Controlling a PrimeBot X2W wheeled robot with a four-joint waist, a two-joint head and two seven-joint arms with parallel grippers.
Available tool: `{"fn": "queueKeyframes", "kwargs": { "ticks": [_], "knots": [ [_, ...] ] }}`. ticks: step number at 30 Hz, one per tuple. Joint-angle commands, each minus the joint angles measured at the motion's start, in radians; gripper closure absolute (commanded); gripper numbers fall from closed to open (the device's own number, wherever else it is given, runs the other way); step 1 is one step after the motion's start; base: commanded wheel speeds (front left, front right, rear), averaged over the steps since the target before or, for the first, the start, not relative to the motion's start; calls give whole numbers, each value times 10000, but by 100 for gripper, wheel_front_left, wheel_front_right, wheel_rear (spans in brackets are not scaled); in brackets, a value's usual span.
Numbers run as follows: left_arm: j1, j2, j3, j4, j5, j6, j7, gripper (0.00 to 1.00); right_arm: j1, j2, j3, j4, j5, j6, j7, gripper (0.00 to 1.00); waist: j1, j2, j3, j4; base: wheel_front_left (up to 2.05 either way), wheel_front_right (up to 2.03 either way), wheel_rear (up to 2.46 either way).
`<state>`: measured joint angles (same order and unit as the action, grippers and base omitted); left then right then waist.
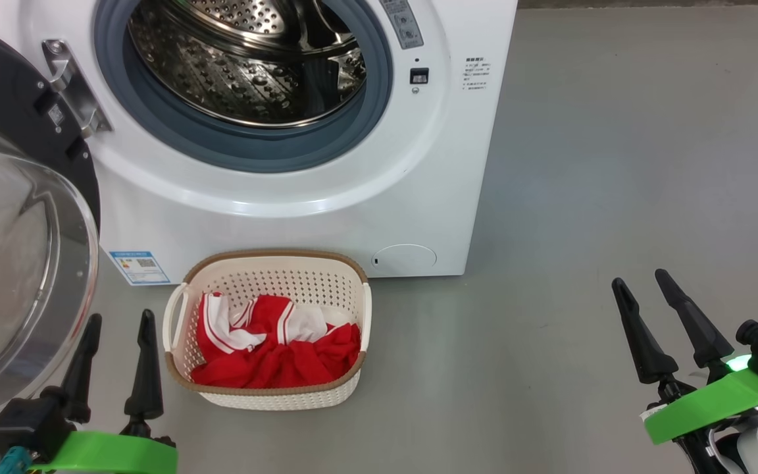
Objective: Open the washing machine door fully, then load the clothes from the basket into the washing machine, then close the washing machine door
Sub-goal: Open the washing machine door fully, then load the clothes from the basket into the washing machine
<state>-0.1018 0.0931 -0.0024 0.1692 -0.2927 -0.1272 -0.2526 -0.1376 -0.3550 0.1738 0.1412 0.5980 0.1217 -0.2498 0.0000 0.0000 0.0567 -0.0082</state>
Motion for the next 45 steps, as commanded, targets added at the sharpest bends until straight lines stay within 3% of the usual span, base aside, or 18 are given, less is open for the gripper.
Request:
{"fn": "queueKeyframes", "kwargs": {
  "ticks": [1,27,45],
  "knots": [
    [-56,203,312,-297,45,-32,-91,0,118,-156,101,-272,-120,90,-120,0,0,0,-10,18,0,0,0],
    [-24,248,352,-271,174,-34,-91,0,202,-152,138,-323,-120,90,-120,0,0,0,-12,91,4,-4,0],
    [-128,209,450,-297,160,-34,-91,0,142,-95,115,-352,-136,90,-120,0,0,0,154,190,131,-131,0]
  ]
}}
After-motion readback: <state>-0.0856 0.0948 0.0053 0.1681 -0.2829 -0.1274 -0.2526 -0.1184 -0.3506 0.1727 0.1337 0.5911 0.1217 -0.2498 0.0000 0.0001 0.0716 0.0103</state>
